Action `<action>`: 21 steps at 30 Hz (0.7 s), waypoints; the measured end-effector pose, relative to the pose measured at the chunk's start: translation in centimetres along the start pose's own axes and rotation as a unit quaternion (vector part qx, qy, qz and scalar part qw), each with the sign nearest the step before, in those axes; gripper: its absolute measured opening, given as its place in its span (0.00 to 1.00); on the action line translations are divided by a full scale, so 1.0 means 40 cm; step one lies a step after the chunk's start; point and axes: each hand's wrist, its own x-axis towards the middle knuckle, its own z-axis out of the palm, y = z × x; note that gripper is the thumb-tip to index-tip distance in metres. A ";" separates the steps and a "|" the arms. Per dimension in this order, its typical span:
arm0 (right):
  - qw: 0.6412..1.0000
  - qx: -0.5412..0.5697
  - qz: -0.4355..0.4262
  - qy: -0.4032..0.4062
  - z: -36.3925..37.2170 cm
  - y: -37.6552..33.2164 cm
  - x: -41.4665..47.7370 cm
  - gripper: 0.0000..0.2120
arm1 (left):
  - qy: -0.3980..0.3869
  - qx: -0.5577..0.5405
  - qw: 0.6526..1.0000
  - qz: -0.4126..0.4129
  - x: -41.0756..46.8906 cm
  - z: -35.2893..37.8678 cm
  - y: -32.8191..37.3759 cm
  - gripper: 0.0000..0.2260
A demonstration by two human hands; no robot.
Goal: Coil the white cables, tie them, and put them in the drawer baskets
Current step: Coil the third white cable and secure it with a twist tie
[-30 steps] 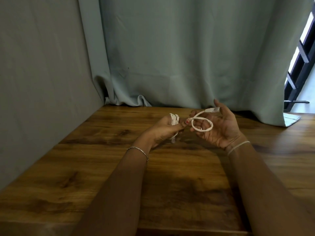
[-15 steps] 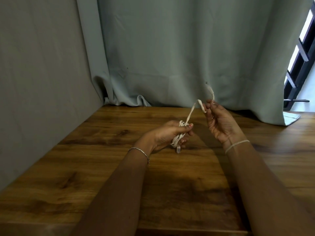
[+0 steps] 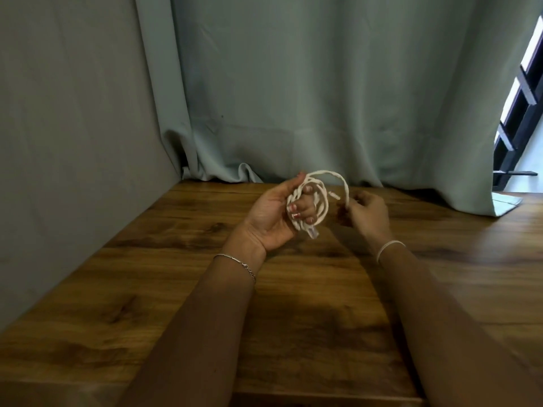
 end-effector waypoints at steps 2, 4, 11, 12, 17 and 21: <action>0.999 -0.040 -0.013 -0.013 0.004 -0.001 -0.006 0.15 | 0.034 -0.042 0.997 0.050 0.007 -0.004 0.004 0.16; 0.994 -0.093 -0.041 -0.036 0.011 -0.008 -0.019 0.22 | 0.073 -0.078 0.990 0.097 0.015 -0.012 0.005 0.17; 0.954 -0.250 -0.129 -0.107 0.037 -0.035 -0.040 0.26 | 0.152 -0.168 0.955 0.191 0.020 -0.039 0.023 0.18; 0.950 -0.264 -0.116 -0.124 0.038 -0.039 -0.042 0.27 | 0.156 -0.170 0.954 0.191 0.019 -0.040 0.022 0.18; 0.936 -0.225 -0.025 -0.269 0.042 -0.040 -0.057 0.25 | 0.196 -0.136 0.953 0.186 0.022 -0.040 0.018 0.17; 0.905 -0.177 0.013 -0.388 0.049 -0.072 -0.085 0.23 | 0.237 -0.082 0.949 0.190 0.020 -0.037 0.017 0.17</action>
